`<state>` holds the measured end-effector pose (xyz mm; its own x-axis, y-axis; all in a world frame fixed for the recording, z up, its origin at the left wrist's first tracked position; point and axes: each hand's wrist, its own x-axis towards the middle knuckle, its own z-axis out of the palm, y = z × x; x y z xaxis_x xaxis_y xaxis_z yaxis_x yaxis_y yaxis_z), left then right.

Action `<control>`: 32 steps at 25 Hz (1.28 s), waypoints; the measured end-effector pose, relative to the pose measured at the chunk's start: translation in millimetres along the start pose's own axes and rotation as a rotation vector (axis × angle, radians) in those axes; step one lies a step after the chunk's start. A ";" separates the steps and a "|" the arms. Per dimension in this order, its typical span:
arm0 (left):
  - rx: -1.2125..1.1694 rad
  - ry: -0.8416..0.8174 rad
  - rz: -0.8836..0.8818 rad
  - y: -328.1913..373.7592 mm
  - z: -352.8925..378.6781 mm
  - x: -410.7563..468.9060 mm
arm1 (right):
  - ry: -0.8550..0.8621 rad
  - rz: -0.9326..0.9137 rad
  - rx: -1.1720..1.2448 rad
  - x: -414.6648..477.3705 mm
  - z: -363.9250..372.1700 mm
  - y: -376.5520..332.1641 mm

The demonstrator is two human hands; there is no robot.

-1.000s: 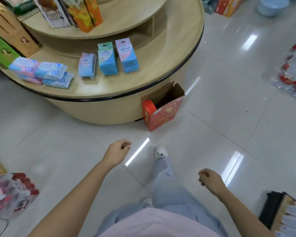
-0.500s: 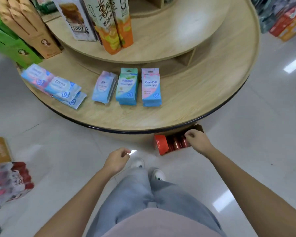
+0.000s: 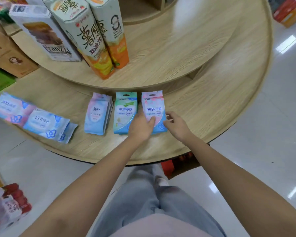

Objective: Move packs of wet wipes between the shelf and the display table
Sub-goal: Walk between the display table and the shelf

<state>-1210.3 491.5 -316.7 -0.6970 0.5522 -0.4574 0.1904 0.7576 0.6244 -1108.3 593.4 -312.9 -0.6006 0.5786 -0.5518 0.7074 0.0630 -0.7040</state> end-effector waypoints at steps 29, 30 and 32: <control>-0.740 -0.210 -0.307 -31.2 -65.7 -4.9 | 0.250 0.221 0.270 36.5 26.1 22.1; -0.713 -0.210 -0.296 -26.9 -64.1 -6.2 | 0.282 0.208 0.308 27.2 21.4 23.5; -0.655 -0.240 -0.258 -18.5 -57.5 -10.7 | 0.329 0.195 0.382 9.7 10.1 30.4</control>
<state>-1246.2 451.5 -286.9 -0.4796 0.5021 -0.7196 -0.4622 0.5525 0.6936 -1096.4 592.8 -344.2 -0.2803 0.7780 -0.5622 0.5714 -0.3354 -0.7490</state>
